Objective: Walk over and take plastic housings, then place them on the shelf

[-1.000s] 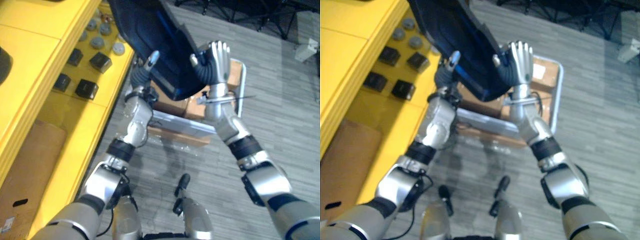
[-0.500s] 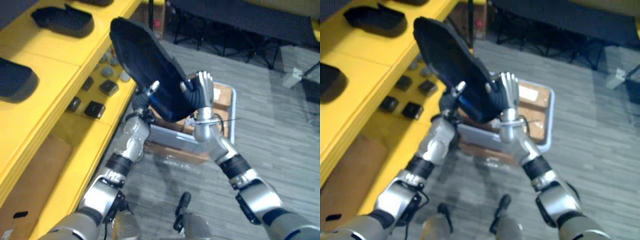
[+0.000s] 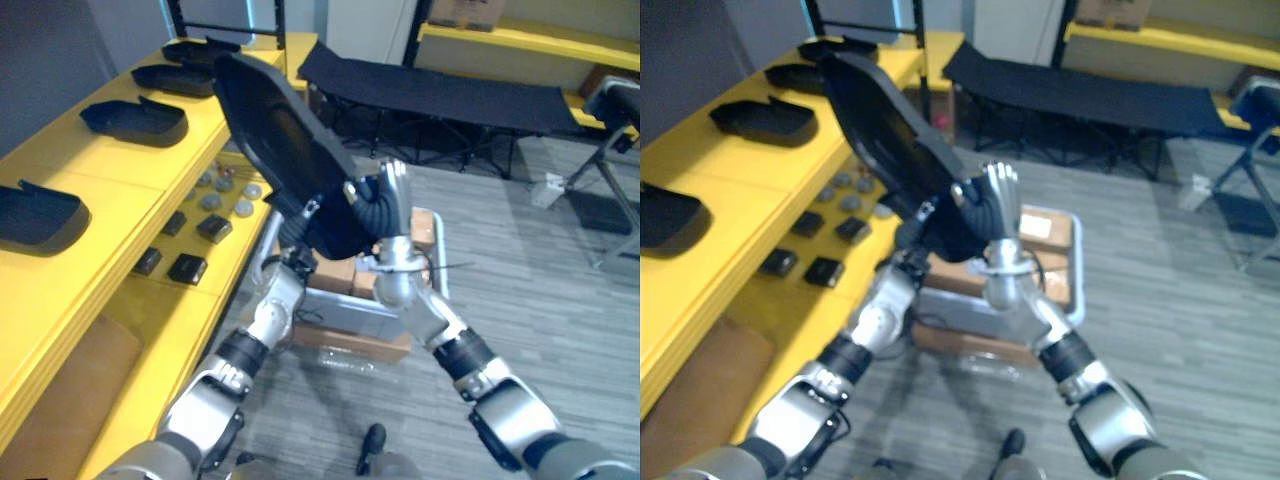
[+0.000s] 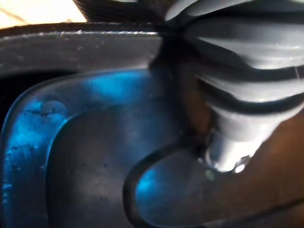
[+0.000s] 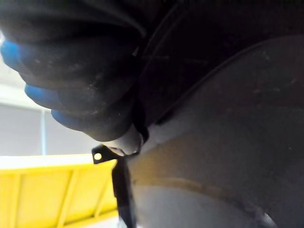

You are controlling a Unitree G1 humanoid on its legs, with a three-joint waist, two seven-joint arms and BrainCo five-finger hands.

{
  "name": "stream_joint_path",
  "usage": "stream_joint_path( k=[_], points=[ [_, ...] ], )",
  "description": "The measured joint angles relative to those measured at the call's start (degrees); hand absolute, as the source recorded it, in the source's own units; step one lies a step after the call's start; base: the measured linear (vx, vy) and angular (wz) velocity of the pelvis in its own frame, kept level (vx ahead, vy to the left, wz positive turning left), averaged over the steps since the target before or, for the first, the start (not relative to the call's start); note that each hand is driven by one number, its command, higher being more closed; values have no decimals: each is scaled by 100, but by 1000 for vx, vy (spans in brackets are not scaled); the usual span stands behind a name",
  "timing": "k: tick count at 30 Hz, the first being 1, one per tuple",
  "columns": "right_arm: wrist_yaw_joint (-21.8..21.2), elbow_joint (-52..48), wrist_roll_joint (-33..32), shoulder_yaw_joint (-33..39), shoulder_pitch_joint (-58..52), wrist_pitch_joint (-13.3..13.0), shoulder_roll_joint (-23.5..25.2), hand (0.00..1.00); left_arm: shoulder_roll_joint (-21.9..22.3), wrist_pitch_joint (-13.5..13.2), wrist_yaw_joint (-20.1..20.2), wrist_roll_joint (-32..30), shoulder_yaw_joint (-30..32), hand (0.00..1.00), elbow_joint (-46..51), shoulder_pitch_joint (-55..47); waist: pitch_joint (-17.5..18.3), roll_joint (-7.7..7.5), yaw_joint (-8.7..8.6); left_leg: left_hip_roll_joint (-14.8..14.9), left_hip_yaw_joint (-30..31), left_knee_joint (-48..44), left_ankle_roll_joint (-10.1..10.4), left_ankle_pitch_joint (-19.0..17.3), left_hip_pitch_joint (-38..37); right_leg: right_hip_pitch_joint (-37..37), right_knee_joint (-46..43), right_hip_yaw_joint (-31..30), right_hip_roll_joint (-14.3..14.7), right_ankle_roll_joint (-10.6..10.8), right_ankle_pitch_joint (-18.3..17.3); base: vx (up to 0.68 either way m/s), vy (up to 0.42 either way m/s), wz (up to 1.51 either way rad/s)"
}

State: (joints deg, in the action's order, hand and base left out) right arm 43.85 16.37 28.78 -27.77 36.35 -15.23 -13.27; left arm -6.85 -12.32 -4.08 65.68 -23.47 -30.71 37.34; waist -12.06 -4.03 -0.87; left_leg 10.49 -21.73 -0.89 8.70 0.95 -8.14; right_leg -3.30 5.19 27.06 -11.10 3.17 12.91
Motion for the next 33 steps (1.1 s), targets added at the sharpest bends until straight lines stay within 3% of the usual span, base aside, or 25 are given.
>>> stream_joint_path(
  k=[3,4,9,14,16,19,25,26,28,33],
  points=[
    [-1,-48,-1,-11,-153,-6,10,100,6,-68,94,178,-33,100,1,-129,114,-2,-5,-19,-7,45,-7,13,-4,15,1,1,-14,7,-4,17,51,1],
    [-1,-54,-6,-36,-233,-21,34,0,18,-111,176,205,-32,100,0,-235,136,-2,-6,-19,-10,46,-7,13,-13,10,1,1,-14,12,-8,17,39,0],
    [-23,-111,-185,-70,-613,-184,211,0,87,-208,685,817,-27,100,2,-614,138,-4,-8,-19,-21,50,-7,13,-35,-4,0,-8,-16,21,-14,6,36,-1],
    [-166,-182,-520,-180,-911,-116,310,0,118,-388,705,649,35,100,11,-954,150,-15,0,-20,-10,61,-4,8,-84,-63,0,5,-18,69,-89,-4,30,1],
    [-425,-229,-956,-225,-1077,47,400,0,222,-425,127,-162,369,100,258,-1246,159,-23,1,-16,19,70,-3,9,-76,-68,-1,37,-6,72,-121,-8,28,7],
    [-1134,-725,-2026,-74,-1674,212,414,0,318,-422,-771,-1875,760,100,1174,-1876,184,17,27,-8,70,65,0,8,-11,-72,-6,143,23,67,-129,42,37,14],
    [-2121,-1952,-3125,671,-2329,460,53,0,561,-544,-2037,-4048,1651,100,2142,-1951,232,70,6,-9,33,61,6,-20,-88,-129,-54,110,30,94,-99,60,52,-3],
    [-2247,-2242,-3415,1119,-2390,467,-204,0,540,-569,-2494,-4754,1839,100,2179,-1933,239,82,-2,-8,8,60,7,-46,-160,-187,-54,95,31,97,-101,28,52,-10],
    [-2425,-2611,-3924,1643,-2420,424,-448,0,504,-553,-3013,-5340,2119,100,2160,-1959,333,92,-4,-7,-92,60,10,-73,-194,-151,-52,5,39,106,-108,15,54,-19],
    [-3030,-3281,-4905,2773,-2780,178,-658,0,344,-441,-3766,-6493,2807,100,2044,-2007,538,115,-61,-6,-257,72,10,-98,-226,-66,-8,-130,52,113,-115,19,47,-17]
  ],
)
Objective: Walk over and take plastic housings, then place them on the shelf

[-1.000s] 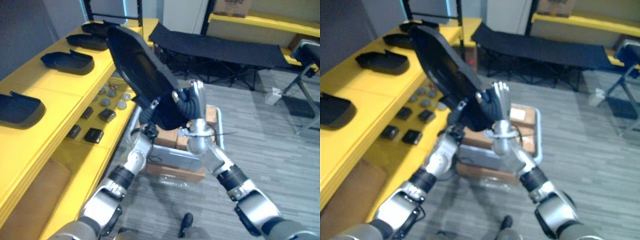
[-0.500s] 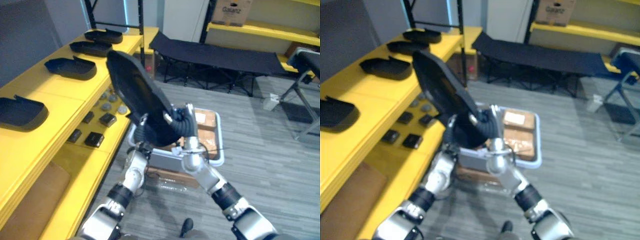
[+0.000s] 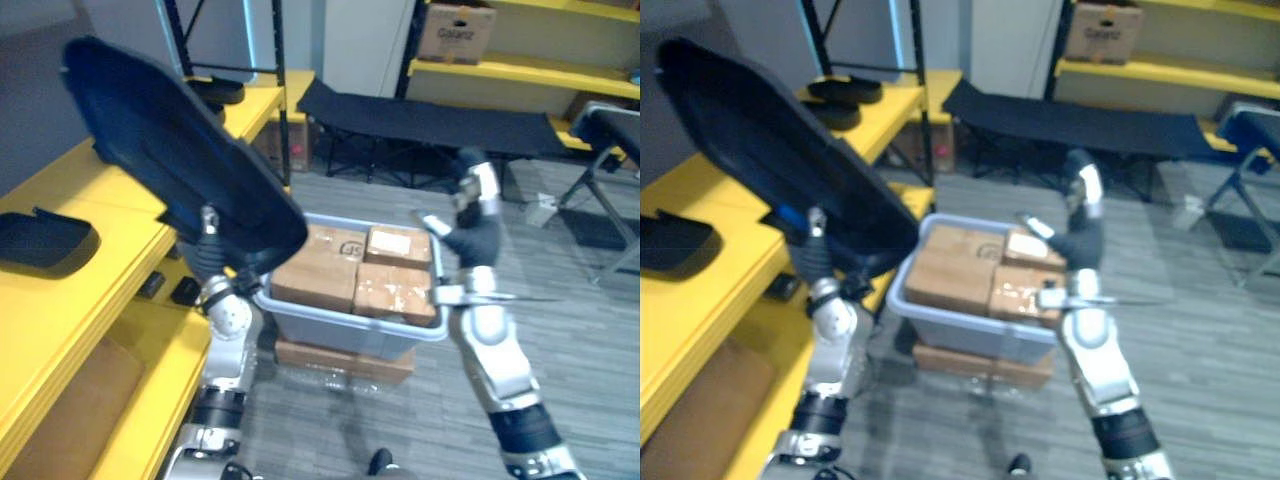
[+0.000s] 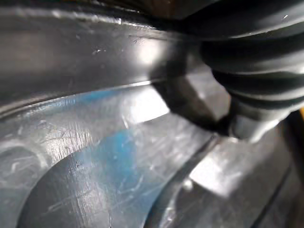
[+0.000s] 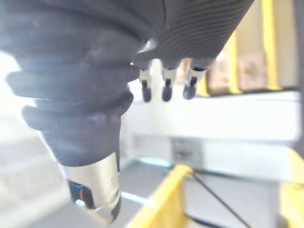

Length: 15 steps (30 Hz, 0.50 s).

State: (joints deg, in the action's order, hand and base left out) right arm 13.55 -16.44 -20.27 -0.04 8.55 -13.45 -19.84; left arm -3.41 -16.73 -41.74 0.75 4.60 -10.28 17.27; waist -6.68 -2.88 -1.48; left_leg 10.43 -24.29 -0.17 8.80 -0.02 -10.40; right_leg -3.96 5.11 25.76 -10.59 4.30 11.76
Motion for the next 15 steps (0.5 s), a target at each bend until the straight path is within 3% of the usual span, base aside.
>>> stream_joint_path(
  k=[5,9,11,15],
  points=[
    [-399,-111,-660,571,-797,-243,18,0,-301,28,-277,-826,406,100,-58,-443,173,64,-143,6,-174,76,34,-41,-45,112,7,-136,37,35,-71,30,36,-17],
    [-522,49,-986,1091,-1452,-377,377,0,-400,-41,-284,-835,829,100,-50,-715,249,189,-262,18,-311,73,60,-75,-33,210,6,-253,63,38,-72,75,42,-16],
    [-499,447,-994,1281,-1801,-419,592,0,-422,-154,-148,-719,882,100,196,-936,274,221,-308,26,-325,72,67,-93,-33,226,6,-266,76,39,-73,75,40,-5],
    [-303,1639,-968,1340,-2602,-416,1269,0,-143,-532,457,-284,696,100,1682,-2051,272,256,-350,23,-322,52,62,-152,51,300,-28,-261,68,44,-72,72,46,1]
  ],
)
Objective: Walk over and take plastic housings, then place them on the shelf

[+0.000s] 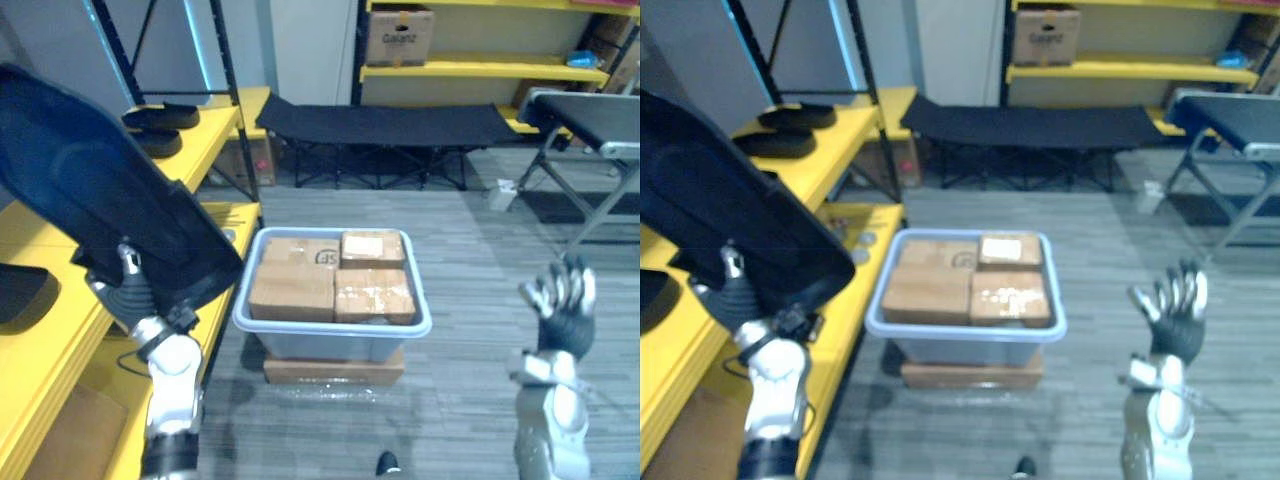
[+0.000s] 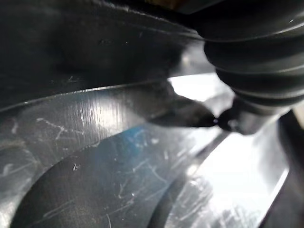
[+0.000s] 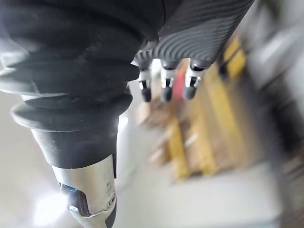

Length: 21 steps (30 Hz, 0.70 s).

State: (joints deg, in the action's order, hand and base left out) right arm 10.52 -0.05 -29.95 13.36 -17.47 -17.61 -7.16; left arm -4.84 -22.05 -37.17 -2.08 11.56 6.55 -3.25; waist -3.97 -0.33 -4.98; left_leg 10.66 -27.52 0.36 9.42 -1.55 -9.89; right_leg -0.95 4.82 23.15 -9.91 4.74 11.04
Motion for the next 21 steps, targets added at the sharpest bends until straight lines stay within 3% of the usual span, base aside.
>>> stream_joint_path(
  k=[4,7,10,15,17,21],
  points=[
    [45,549,54,30,-390,-143,273,0,366,-156,499,424,-173,100,356,-671,-106,133,88,91,96,-642,-48,-397,228,-99,-23,28,-57,51,-25,40,70,5],
    [48,617,318,184,-270,-391,248,0,412,-179,781,683,-293,100,360,-715,-447,257,110,247,341,-1534,-145,-849,656,48,-517,63,-193,117,-252,-98,118,20],
    [72,760,395,125,134,-523,248,0,311,-366,844,828,-345,100,409,-633,-764,209,134,238,504,-2029,-262,-1057,1107,410,-977,56,-389,136,-415,-147,136,15],
    [-29,702,420,106,703,-773,112,0,-42,-416,227,782,-263,100,447,-281,-1246,4,341,73,724,-2075,-318,-1038,1491,576,-867,207,-528,172,-384,-71,37,21],
    [-239,583,418,3,758,-869,12,0,-99,-401,-89,574,-110,100,447,-294,-1255,7,424,-16,860,-2017,-348,-962,1517,517,-832,316,-589,176,-273,60,24,38],
    [-761,197,415,-818,1237,-871,-47,0,-95,-350,-584,77,984,100,836,-518,-1261,95,676,-225,1484,-1737,-381,-780,1523,148,-818,960,-704,270,-337,134,16,70]
  ],
)
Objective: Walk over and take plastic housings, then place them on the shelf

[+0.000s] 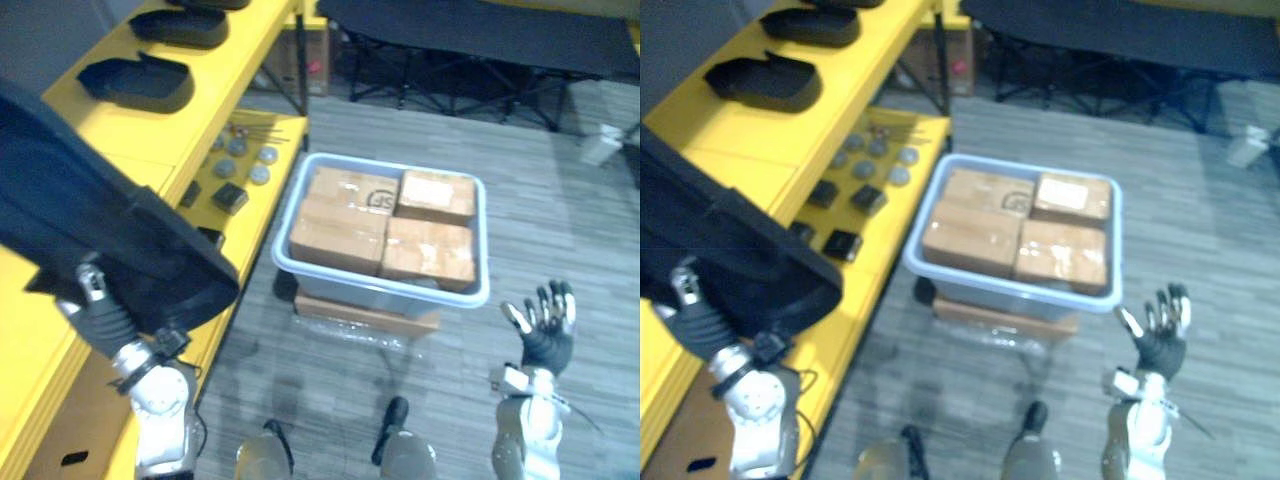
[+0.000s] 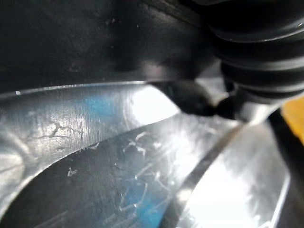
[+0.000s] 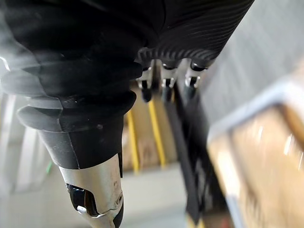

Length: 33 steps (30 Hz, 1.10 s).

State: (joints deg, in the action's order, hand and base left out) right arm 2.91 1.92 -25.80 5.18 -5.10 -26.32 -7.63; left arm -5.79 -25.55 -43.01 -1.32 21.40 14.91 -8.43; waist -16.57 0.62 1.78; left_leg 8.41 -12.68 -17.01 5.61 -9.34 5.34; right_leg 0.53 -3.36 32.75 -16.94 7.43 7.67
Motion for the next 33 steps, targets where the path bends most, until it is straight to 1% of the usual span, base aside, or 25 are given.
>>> stream_joint_path(
  k=[1,2,3,4,5,6,7,8,9,10,11,12,13,15,17,19,21,22,24,26,28,29,31,33],
  points=[
    [-78,2,60,-392,200,34,-8,0,11,3,-136,-148,297,100,173,-106,-3,33,202,-29,206,12,1,0,-5,-179,10,234,-5,20,-36,132,21,92],
    [-100,3,110,-577,298,41,-11,0,16,2,-187,-177,445,100,257,-172,-2,49,305,-54,341,23,0,0,-8,-278,24,365,-7,43,-54,128,19,100],
    [-164,29,218,-961,549,73,11,0,24,3,-262,-208,746,100,406,-345,-2,60,542,-135,615,53,-2,1,-14,-509,71,657,-25,113,-114,144,21,111],
    [-162,164,356,-1292,875,172,27,0,85,-3,-324,-202,1020,100,489,-513,-5,73,765,-212,870,55,-3,2,-20,-746,125,944,-37,150,-142,120,16,117],
    [-139,262,449,-1435,1052,235,38,0,140,-9,-315,-202,1158,100,520,-603,-5,80,873,-251,987,56,-3,2,-23,-857,148,1076,-39,166,-155,119,21,117],
    [-93,534,612,-1696,1406,319,76,0,258,-19,-306,-200,1400,100,581,-783,0,70,1104,-331,1251,58,-4,2,-29,-1085,212,1349,-47,214,-190,76,10,105],
    [-25,715,755,-1822,1645,416,117,0,342,-29,-273,-196,1533,100,584,-909,5,62,1278,-397,1422,58,-4,2,-26,-1246,241,1531,-56,237,-207,137,22,131],
    [71,1021,1022,-1979,1965,504,212,0,514,-55,-154,-173,1744,100,592,-1093,6,59,1515,-488,1687,57,-5,2,-25,-1461,272,1749,-52,239,-209,106,18,94],
    [93,1066,1083,-2010,2018,522,230,0,543,-57,-134,-171,1779,100,599,-1144,9,54,1557,-503,1721,57,-5,2,-23,-1496,276,1780,-49,238,-209,127,34,89],
    [152,1161,1172,-2111,2136,562,303,0,678,-63,-37,-158,1878,100,653,-1320,21,33,1710,-554,1877,57,-5,1,-20,-1622,276,1910,-41,237,-209,105,40,66],
    [227,1196,1222,-2192,2187,654,399,0,770,-104,95,-91,1909,100,713,-1454,42,-4,1828,-592,1999,58,-5,1,-18,-1706,267,1952,-34,236,-210,83,33,65],
    [232,1206,1233,-2220,2199,689,431,0,820,-142,162,-80,1920,100,749,-1504,51,-19,1868,-598,2010,57,-5,1,-20,-1743,258,1956,-29,236,-210,66,39,43],
    [235,1205,1266,-2222,2186,723,462,0,921,-235,294,-68,1922,100,827,-1592,77,-65,1946,-599,2030,55,-6,0,-21,-1765,232,1961,-26,229,-214,38,36,19],
    [245,1204,1310,-2199,2145,827,452,0,1001,-319,517,92,1926,100,936,-1661,125,-147,1944,-597,2026,50,-11,-4,-20,-1765,205,1982,-26,140,-274,20,37,2],
    [230,1193,1308,-2128,1940,903,406,0,1094,-474,834,313,1922,100,989,-1628,190,-256,1891,-583,1981,35,-23,-16,-22,-1739,195,1979,-26,123,-337,-29,14,-13],
    [184,1187,1307,-2045,1722,911,351,0,1094,-490,924,319,1922,100,988,-1627,222,-310,1811,-561,1925,1,-32,-59,-27,-1717,155,1905,-35,136,-433,-48,8,-13],
    [66,1179,1308,-1976,1587,911,250,0,1097,-503,1039,373,1926,100,988,-1626,225,-313,1784,-505,1815,-66,-34,-102,-25,-1649,79,1873,-37,142,-536,-78,15,-29],
    [-19,1129,1307,-1918,1512,910,196,0,1096,-506,1064,360,1918,100,987,-1605,225,-314,1750,-489,1791,-83,-28,-126,-21,-1640,65,1847,-36,198,-601,-90,10,-27],
    [-157,1075,1303,-1863,1426,909,123,0,1125,-504,1052,360,1908,100,987,-1608,247,-290,1662,-451,1766,-116,-29,-130,-26,-1618,13,1821,-30,228,-640,-109,8,-10],
    [-321,927,1238,-1817,1314,905,57,0,1127,-504,1052,372,1889,100,987,-1610,253,-277,1617,-421,1756,-162,-47,-141,1,-1649,-39,1841,-19,270,-689,-125,8,6],
    [-420,700,1211,-1732,1036,891,41,0,1134,-504,1068,415,1818,100,987,-1608,322,-291,1564,-409,1729,-277,-52,-122,214,-1692,-51,2082,13,312,-706,-105,3,51],
    [-428,670,1279,-1679,864,884,48,0,1137,-503,1122,636,1766,100,987,-1596,366,-308,1499,-454,1720,-267,-56,-63,301,-1736,-63,2238,-3,328,-711,-61,23,62],
    [-438,674,1370,-1689,736,883,47,0,1148,-504,1187,885,1725,100,987,-1598,380,-304,1501,-522,1780,-242,-53,-42,309,-1766,-124,2245,-47,291,-735,-42,47,40],
    [-420,679,1492,-1684,686,848,37,0,1147,-504,1204,992,1607,100,987,-1569,394,-295,1443,-614,1847,-245,-103,25,414,-1711,-366,2209,-160,158,-895,-45,86,48]
  ],
)
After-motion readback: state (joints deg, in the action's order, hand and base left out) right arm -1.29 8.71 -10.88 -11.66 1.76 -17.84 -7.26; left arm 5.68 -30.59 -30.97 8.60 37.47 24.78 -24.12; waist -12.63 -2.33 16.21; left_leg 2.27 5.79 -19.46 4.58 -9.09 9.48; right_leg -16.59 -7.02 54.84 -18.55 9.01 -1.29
